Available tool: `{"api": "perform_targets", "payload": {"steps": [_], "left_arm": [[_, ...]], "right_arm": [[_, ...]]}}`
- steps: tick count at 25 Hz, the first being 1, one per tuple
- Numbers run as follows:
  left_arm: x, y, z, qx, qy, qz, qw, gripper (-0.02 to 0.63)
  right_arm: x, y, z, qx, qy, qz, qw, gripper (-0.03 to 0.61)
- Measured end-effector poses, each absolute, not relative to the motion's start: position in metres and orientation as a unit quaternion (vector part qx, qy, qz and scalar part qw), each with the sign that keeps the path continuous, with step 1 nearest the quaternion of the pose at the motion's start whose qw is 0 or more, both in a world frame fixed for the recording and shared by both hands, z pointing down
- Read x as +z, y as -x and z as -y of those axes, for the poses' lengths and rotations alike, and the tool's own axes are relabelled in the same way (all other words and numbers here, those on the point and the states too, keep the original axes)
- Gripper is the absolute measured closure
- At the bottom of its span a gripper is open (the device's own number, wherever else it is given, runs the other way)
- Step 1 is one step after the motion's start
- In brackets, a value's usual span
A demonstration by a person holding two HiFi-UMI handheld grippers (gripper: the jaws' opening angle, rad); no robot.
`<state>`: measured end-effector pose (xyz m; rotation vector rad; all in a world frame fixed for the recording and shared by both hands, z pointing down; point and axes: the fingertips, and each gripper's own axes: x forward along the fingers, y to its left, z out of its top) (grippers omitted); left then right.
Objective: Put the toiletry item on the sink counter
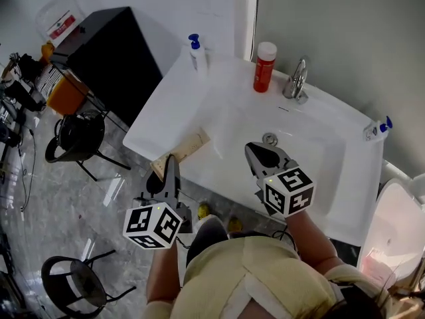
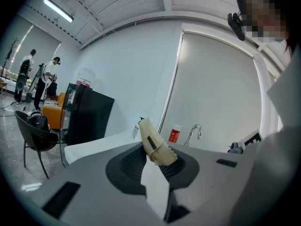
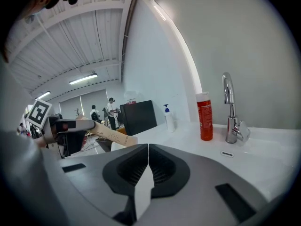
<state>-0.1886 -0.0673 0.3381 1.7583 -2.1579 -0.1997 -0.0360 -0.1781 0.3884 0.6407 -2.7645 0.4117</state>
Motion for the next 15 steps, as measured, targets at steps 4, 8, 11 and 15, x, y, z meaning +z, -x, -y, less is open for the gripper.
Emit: {"api": "perform_targets", "payload": {"steps": [4, 8, 11, 15], "left_arm": [[0.341, 0.201, 0.082, -0.075, -0.623, 0.757, 0.179, 0.528], [0.343, 0.213, 0.103, -0.076, -0.633, 0.749, 0.181, 0.528], [0.343, 0.224, 0.119, -0.077, -0.643, 0.740, 0.183, 0.528], [0.347, 0.239, 0.135, -0.077, -0.653, 0.728, 0.191, 0.528]], "right_arm": [[0.390, 0.041, 0.182, 0.138, -0.228, 0.954, 0.139, 0.551], [0.397, 0.050, 0.189, 0.136, -0.236, 0.951, 0.145, 0.551], [0.400, 0.056, 0.200, 0.144, -0.251, 0.946, 0.147, 0.551], [0.402, 0.064, 0.213, 0.147, -0.273, 0.939, 0.148, 0.551]]}}
